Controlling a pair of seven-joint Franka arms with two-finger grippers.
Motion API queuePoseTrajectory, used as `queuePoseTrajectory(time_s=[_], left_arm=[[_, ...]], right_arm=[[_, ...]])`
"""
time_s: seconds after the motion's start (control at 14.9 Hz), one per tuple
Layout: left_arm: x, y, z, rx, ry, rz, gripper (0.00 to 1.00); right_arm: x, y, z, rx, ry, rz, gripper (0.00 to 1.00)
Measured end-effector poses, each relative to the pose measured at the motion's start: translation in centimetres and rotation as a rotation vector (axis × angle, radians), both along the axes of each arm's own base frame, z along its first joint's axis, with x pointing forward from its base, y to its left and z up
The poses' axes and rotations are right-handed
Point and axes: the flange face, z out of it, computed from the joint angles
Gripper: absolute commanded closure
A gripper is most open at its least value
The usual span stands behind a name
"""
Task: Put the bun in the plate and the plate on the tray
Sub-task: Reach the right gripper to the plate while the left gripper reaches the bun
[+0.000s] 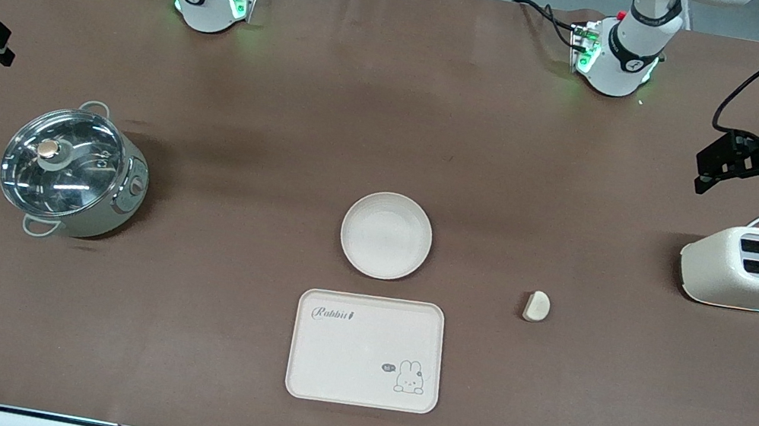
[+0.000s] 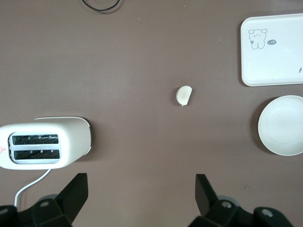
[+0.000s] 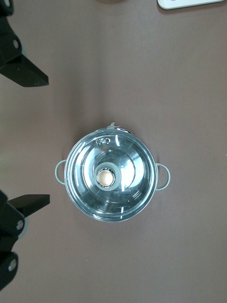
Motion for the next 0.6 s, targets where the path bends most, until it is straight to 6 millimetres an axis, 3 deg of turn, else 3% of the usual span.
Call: queuePoseTrajectory(time_s=[0.34, 0.47, 0.6], left_arm=[[0.6, 0.0, -0.7, 0.003, 0.024, 0.001, 0.0], [1.7, -0.2, -3.1, 0.008, 0.056, -0.002, 0.0], [4.4, -1.2, -8.2, 0.009, 0.09, -0.013, 0.0]], right_arm=[[0.2, 1.3, -0.1, 0.067, -0.007, 0.01, 0.0], [1.3, 3.1, -1.3, 0.13, -0.003, 0.026, 0.0], [3.6, 6.2, -4.6, 0.17, 0.016, 0.051, 0.0]])
